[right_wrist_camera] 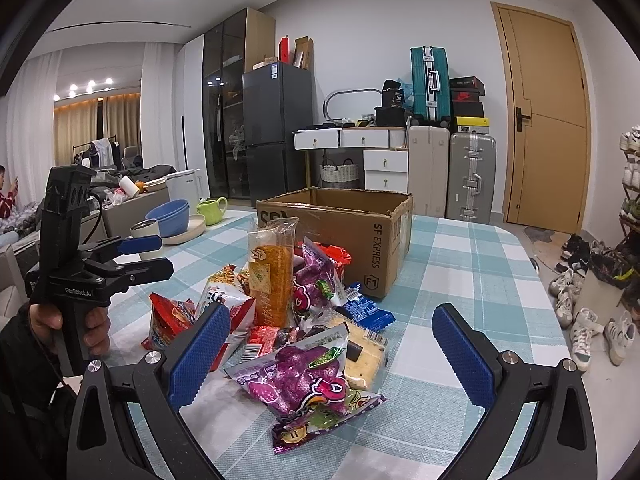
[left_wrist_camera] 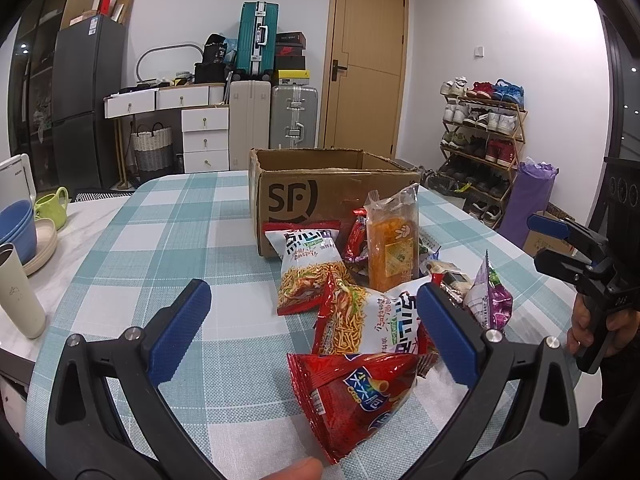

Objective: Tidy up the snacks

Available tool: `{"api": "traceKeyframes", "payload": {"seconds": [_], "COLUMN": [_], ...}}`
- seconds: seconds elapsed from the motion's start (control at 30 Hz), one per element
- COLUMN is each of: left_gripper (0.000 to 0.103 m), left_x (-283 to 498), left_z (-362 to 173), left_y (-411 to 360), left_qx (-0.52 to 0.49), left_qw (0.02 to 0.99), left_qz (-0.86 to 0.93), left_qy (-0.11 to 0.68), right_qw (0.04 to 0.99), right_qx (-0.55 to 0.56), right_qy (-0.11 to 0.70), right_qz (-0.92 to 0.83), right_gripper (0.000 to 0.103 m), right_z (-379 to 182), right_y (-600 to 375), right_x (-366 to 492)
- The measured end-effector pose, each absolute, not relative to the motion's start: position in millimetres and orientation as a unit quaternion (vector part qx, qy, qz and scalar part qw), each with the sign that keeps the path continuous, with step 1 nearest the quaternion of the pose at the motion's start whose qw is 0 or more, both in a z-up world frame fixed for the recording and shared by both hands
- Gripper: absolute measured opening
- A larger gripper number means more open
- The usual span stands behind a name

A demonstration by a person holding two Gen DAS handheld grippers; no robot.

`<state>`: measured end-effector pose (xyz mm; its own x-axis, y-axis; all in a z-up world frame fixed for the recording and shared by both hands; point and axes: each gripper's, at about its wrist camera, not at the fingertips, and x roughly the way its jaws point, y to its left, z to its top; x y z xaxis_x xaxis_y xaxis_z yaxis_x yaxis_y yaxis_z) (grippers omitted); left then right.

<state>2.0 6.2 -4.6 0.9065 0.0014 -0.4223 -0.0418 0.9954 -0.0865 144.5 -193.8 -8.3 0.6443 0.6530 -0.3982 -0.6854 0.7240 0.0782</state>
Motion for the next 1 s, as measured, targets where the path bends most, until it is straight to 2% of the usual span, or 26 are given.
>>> {"api": "traceKeyframes", "payload": {"seconds": [0.67,1.0], "left_gripper": [0.103,0.103], "left_x": [4,8], "left_z": [-4,-6], "left_y": [0,0], "left_qx": [-0.04,-0.037], "left_qw": [0.975,0.971], "left_qz": [0.014,0.014], "left_qy": [0.22,0.236], "right_qw": [0.911,0.883], "right_qx": [-0.038,-0.072], "right_qy": [0.218,0.278], "right_qz": [0.348,0.37], "right_gripper": [0.103,0.103], "right_z": [-9,-21], "right_y": [-194,-176], "right_x": [153,152]}}
